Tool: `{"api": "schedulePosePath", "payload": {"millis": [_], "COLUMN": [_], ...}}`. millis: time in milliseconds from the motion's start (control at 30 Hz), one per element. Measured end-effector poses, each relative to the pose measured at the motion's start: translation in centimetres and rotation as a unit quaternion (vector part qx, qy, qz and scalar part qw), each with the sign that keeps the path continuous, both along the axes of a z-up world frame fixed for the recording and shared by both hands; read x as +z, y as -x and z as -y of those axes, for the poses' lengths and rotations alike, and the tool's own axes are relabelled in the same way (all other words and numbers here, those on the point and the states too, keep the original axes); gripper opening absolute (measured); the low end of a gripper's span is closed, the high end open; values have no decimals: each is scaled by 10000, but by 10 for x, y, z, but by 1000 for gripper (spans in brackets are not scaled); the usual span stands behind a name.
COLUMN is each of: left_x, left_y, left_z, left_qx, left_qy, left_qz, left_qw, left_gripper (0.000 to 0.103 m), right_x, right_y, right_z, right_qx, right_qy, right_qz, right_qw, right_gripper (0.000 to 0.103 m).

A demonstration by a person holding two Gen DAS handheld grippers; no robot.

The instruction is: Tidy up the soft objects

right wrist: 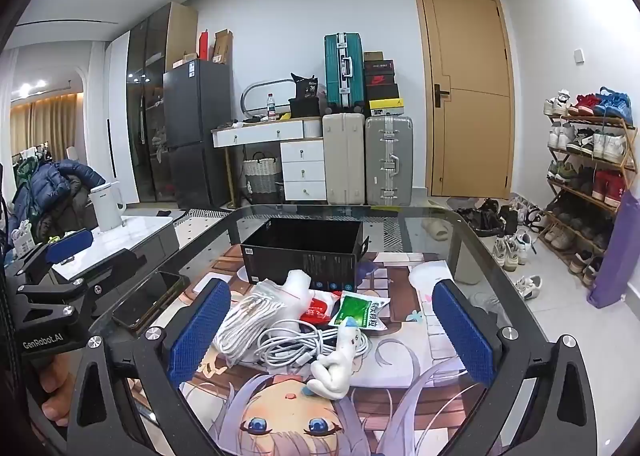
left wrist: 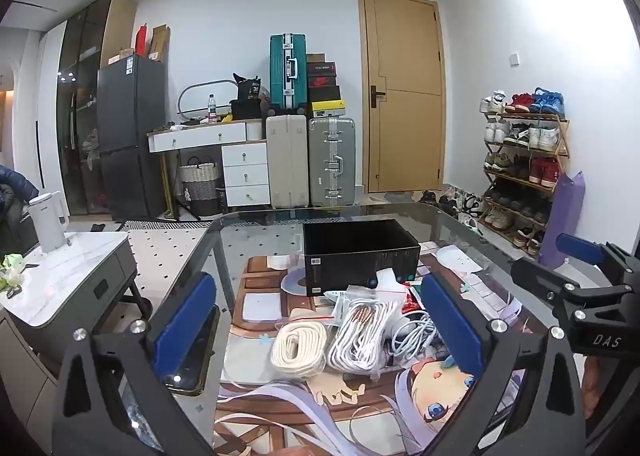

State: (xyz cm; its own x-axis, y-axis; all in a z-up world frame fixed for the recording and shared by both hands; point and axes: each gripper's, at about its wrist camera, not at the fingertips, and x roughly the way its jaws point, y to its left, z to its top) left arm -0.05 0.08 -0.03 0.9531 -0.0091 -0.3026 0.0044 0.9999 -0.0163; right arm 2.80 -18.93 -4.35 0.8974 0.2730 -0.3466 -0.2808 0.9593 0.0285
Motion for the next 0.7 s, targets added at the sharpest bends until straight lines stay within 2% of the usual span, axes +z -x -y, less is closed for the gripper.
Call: {"api": "schedulePosePath", "payload": {"millis": [133,700], "left_x": [-1,-1], "left_y": [-1,2], "left_z": [1,3], "left_qx": [15,1], "left_qy": [-92,-55], "left_qz": [-92,-65], "left_qw": [9999,10000], "left_gripper": [103,103], "right_x": [0,0], "right_y": [0,0], "right_z": [0,0], "right_qx": [5,3], "right_qy": [13,39], "right_qz": [1,7], "right_qw": [10000,10000], "right_gripper": [103,103]}}
